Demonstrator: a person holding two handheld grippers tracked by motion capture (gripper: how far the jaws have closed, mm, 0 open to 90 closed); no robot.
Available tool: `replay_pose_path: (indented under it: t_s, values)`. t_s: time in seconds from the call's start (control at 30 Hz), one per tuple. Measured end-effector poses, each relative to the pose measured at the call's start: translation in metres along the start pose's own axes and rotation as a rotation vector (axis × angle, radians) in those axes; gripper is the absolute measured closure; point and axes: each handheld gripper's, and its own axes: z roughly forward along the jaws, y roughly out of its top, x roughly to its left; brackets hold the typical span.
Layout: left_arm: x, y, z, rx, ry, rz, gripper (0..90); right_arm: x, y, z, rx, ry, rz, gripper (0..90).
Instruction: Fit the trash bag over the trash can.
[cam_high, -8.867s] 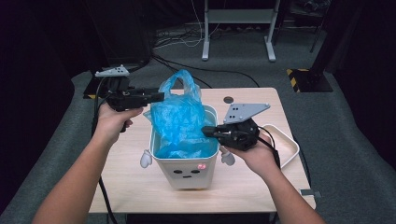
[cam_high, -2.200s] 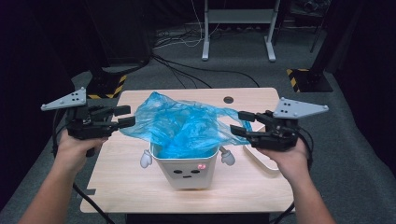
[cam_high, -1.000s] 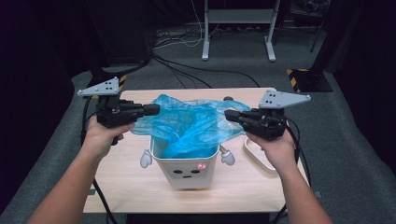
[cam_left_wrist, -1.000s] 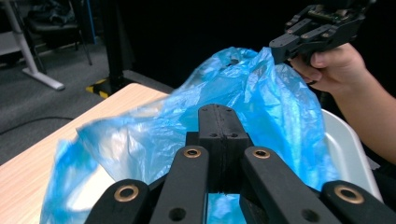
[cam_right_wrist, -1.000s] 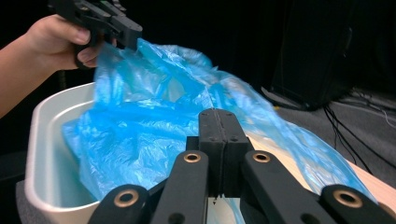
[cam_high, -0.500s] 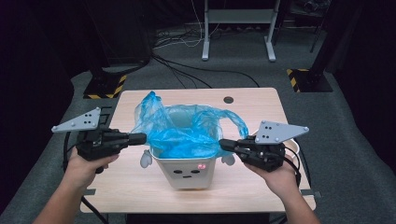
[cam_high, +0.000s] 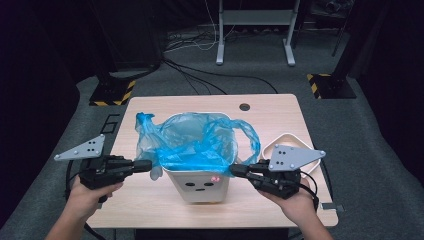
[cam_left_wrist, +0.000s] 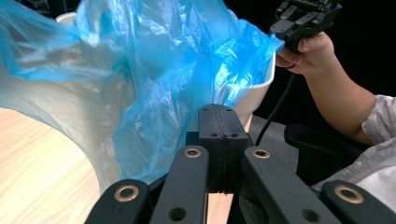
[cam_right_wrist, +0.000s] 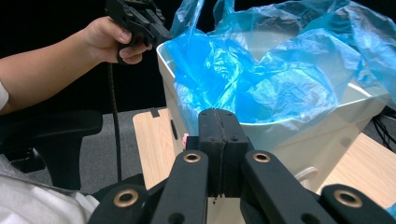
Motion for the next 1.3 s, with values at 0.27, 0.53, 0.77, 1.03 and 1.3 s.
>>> replay_pose_path:
  t_s: [0.27,0.53,0.77,1.03,1.3]
  values:
    - [-0.008,-0.004,-0.003,-0.01,-0.008,0.011,89.7,0.006,0.0,0.001,0.011,0.014,-0.01,89.8]
    - [-0.015,0.001,-0.017,-0.063,-0.028,0.03,89.7,0.005,-0.002,-0.001,0.003,0.009,-0.01,89.9]
    - [-0.028,0.019,-0.024,-0.083,-0.033,0.086,89.7,0.004,0.007,-0.013,-0.067,0.003,-0.02,89.9]
    - [-0.014,-0.009,-0.012,-0.027,-0.023,0.006,89.7,0.005,-0.003,-0.004,-0.011,0.03,-0.004,89.9]
    - [0.001,-0.037,0.007,0.008,-0.025,-0.06,89.7,0.006,-0.023,0.008,0.053,0.049,0.034,89.9]
